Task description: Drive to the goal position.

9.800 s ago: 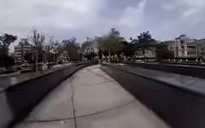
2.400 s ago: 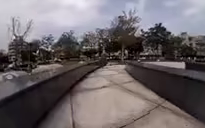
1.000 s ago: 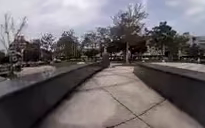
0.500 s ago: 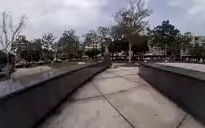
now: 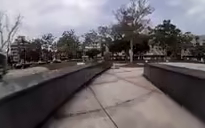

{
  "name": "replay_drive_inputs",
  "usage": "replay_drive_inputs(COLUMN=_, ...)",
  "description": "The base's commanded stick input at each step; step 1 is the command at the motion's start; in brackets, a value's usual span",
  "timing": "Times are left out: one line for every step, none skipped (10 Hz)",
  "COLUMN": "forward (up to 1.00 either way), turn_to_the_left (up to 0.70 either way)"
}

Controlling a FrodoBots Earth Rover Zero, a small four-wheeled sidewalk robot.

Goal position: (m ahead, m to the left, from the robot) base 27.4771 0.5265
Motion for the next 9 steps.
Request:
replay_drive_inputs(forward=0.85, turn_to_the_left=0.0)
replay_drive_inputs(forward=0.85, turn_to_the_left=0.0)
replay_drive_inputs(forward=0.85, turn_to_the_left=0.0)
replay_drive_inputs(forward=0.85, turn_to_the_left=0.0)
replay_drive_inputs(forward=0.85, turn_to_the_left=0.0)
replay_drive_inputs(forward=0.85, turn_to_the_left=0.0)
replay_drive_inputs(forward=0.85, turn_to_the_left=0.0)
replay_drive_inputs(forward=0.85, turn_to_the_left=0.0)
replay_drive_inputs(forward=0.85, turn_to_the_left=0.0)
